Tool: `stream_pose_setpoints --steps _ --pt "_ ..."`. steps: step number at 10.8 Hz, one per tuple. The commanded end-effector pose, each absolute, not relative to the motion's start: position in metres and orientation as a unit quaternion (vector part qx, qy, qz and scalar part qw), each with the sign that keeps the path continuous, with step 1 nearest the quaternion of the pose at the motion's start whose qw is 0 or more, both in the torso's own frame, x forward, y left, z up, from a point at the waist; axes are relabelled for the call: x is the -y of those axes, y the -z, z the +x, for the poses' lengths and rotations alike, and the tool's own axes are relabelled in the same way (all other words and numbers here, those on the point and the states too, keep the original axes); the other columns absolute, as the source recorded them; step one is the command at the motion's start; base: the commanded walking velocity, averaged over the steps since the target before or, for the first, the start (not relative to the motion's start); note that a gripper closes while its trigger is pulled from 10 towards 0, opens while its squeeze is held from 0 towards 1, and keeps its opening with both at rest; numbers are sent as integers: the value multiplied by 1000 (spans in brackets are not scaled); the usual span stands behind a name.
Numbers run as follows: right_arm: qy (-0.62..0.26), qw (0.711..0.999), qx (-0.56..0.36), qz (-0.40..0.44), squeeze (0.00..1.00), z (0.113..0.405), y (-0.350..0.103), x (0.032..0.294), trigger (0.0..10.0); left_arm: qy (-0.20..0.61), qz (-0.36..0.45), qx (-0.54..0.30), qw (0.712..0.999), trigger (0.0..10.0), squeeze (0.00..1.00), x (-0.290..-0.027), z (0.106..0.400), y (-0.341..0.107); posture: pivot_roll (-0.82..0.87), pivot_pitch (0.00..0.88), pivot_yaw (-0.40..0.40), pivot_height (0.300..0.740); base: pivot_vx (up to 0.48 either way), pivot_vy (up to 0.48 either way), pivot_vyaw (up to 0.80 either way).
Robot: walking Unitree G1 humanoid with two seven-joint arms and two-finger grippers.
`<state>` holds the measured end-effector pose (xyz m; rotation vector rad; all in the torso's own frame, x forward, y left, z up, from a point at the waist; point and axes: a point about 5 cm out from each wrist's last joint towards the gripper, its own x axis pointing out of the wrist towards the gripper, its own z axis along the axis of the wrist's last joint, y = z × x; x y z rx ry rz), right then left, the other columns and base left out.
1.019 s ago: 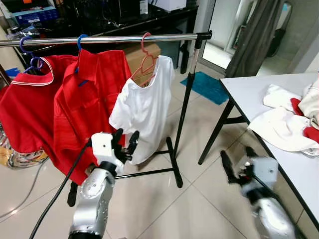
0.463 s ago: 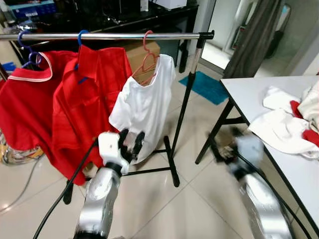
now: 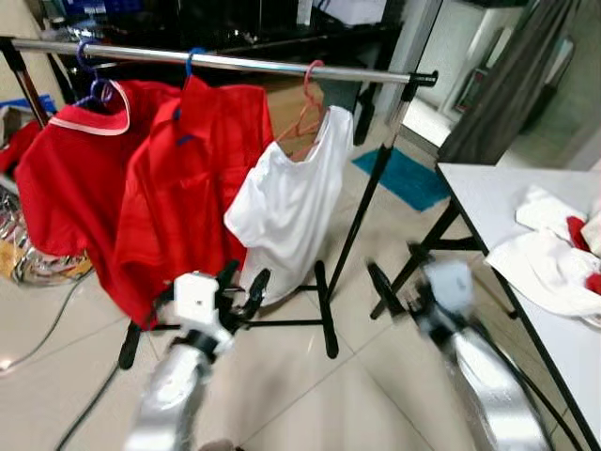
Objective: Hang hanger
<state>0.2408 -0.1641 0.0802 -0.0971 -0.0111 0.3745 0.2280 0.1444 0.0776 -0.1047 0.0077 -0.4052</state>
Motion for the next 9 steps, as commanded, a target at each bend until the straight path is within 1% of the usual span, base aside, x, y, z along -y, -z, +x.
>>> stream_pose_setpoints --steps 1,4,5,6,7,8,9 --pt "-176 983 13 -52 0 238 -87 175 10000 231 -50 -5 972 10000 0 -145 221 -84 36 0 -89 740 0 0 0" --pt "-158 986 14 -52 0 232 -92 182 10000 250 -41 -11 967 10000 0 -156 214 -92 22 0 -76 740 0 0 0" --pt "-167 985 10 -30 0 228 -94 174 10000 238 -80 -20 968 10000 0 -155 214 -93 25 0 -80 740 0 0 0" --pt "-201 979 10 -23 0 223 -97 168 10000 235 -140 -36 961 10000 0 -153 212 -93 26 0 -81 740 0 0 0" --pt "-253 967 8 -20 0 218 -99 163 10000 266 -225 -83 934 10000 0 -152 207 -85 35 0 -88 740 0 0 0" --pt "-268 963 8 -24 0 219 -101 164 10000 268 -321 -105 902 10000 0 -156 207 -82 38 0 -93 740 0 0 0" --pt "-251 968 10 -22 0 225 -103 169 10000 244 -354 -92 898 10000 0 -162 212 -85 42 0 -94 740 0 0 0"
